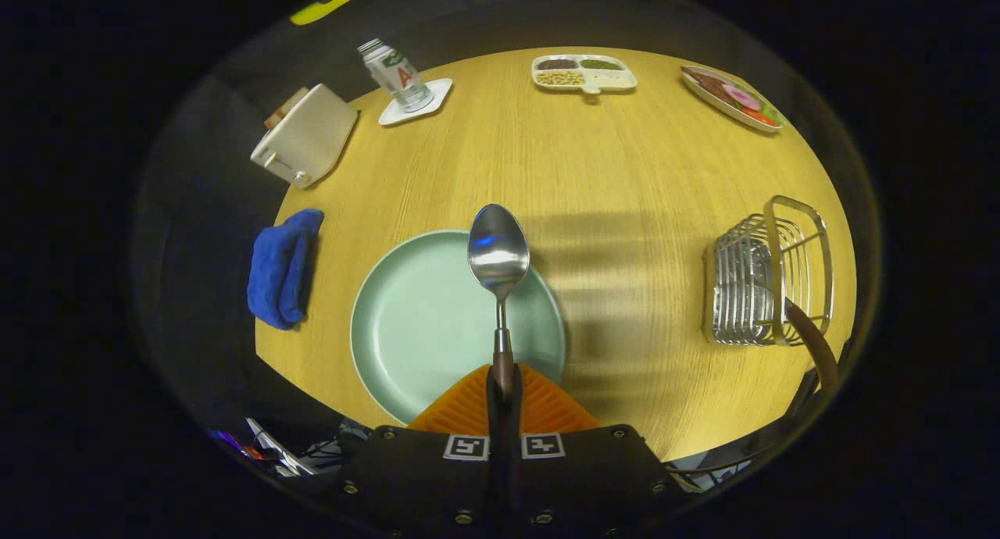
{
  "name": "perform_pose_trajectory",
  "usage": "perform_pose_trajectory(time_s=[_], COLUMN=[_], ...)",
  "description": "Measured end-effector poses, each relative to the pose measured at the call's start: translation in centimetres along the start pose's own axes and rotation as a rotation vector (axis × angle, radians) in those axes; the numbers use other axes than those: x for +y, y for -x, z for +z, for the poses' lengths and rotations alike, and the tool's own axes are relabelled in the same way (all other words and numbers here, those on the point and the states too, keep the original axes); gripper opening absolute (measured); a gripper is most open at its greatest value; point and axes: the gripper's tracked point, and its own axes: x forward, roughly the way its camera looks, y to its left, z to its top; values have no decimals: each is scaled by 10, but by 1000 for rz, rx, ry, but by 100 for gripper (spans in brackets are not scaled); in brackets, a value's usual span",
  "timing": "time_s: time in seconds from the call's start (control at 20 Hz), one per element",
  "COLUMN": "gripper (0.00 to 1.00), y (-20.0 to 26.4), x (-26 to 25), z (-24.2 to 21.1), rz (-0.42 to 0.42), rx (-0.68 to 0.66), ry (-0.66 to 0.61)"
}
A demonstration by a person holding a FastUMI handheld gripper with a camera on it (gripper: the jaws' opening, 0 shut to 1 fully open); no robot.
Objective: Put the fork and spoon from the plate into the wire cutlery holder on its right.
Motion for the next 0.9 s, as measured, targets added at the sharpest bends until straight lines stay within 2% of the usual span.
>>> perform_pose_trajectory(time_s=[0.4,0.9], gripper=[1,1], y=[36,70], x=[-57,-97], z=[7,3], rz=[-64,-87], rx=[-104,-192], ry=[-196,-385])
